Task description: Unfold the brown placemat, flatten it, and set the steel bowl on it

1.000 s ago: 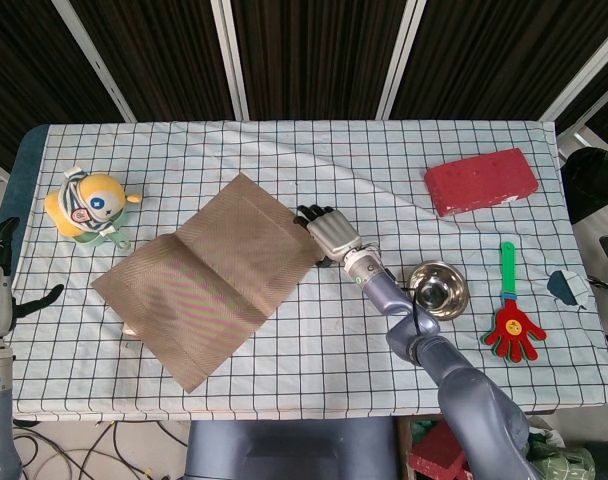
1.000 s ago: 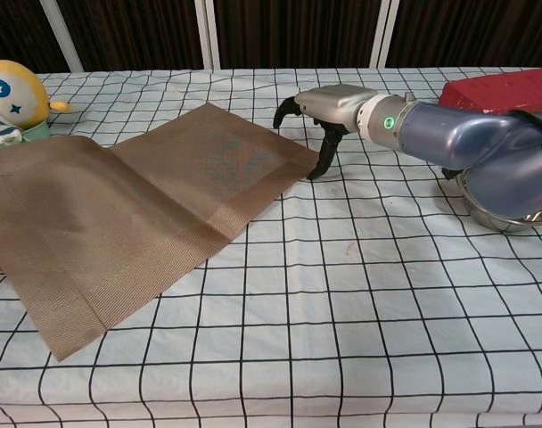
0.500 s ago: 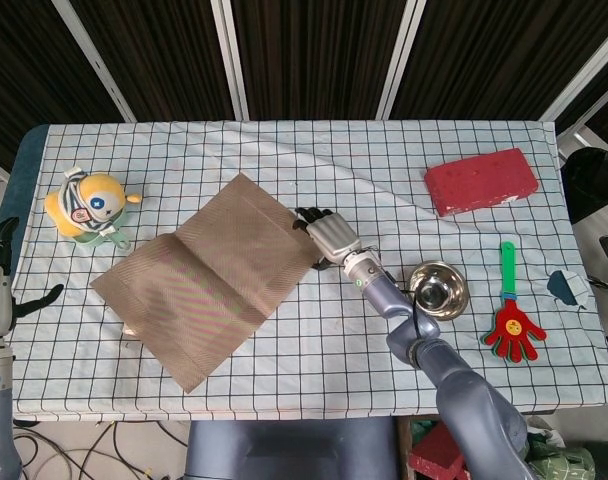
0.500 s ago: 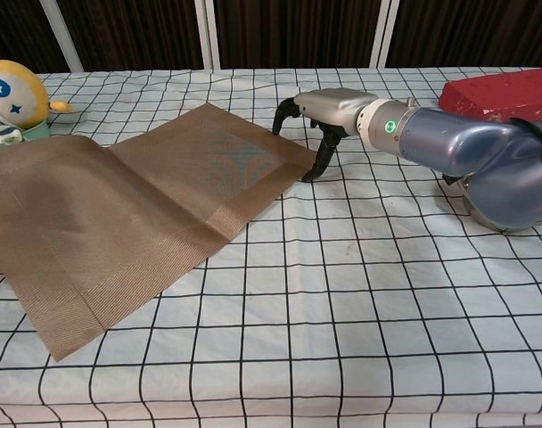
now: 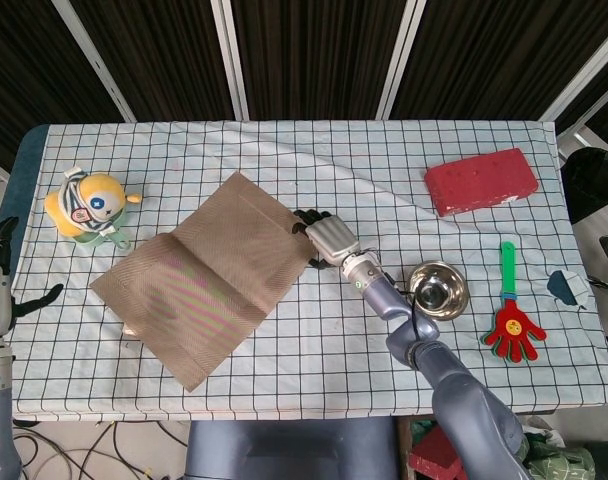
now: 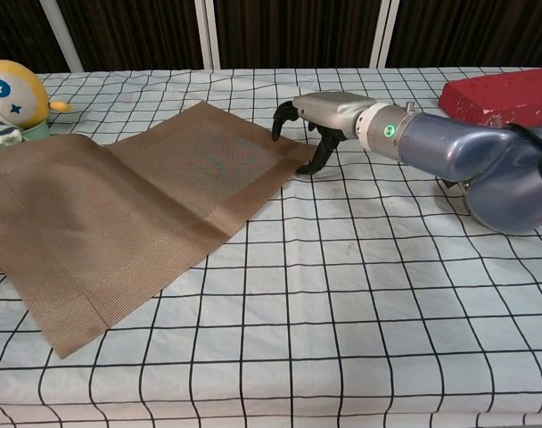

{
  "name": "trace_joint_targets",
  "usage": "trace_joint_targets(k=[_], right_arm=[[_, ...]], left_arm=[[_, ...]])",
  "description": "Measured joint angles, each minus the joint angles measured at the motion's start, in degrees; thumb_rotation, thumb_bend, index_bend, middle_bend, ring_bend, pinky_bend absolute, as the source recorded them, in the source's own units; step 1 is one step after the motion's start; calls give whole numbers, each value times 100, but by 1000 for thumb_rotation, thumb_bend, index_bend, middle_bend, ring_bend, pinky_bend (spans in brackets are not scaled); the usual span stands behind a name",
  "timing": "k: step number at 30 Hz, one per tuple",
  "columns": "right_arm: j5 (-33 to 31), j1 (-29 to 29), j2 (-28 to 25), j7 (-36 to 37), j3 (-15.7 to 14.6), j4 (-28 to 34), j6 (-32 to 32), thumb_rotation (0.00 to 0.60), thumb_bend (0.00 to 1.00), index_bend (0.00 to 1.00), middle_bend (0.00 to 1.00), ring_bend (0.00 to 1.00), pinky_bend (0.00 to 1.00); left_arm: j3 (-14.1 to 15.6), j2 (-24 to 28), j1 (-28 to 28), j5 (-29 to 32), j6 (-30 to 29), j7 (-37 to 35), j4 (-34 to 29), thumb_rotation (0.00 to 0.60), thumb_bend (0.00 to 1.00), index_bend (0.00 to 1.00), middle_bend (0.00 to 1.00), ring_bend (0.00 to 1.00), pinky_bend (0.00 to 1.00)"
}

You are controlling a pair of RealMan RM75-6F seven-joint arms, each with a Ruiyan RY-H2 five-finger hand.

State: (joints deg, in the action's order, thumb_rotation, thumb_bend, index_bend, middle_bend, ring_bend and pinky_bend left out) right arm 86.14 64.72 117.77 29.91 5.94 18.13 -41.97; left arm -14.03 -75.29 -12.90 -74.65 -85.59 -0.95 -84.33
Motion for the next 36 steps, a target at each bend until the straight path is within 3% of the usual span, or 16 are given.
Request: trace_joint_targets(k=[21, 36], right_arm=[[53, 2, 46, 175, -81, -123, -19, 600, 446, 563, 102, 125, 239], [79, -138, -158, 96, -119, 127, -247, 600, 489, 623, 103, 125, 241]], left_arm=[[-14, 6, 1, 34, 26, -11, -33, 600, 13, 60, 64, 74, 101], [3, 3, 4, 5, 25, -8, -56, 600, 13, 61, 63, 74, 100]])
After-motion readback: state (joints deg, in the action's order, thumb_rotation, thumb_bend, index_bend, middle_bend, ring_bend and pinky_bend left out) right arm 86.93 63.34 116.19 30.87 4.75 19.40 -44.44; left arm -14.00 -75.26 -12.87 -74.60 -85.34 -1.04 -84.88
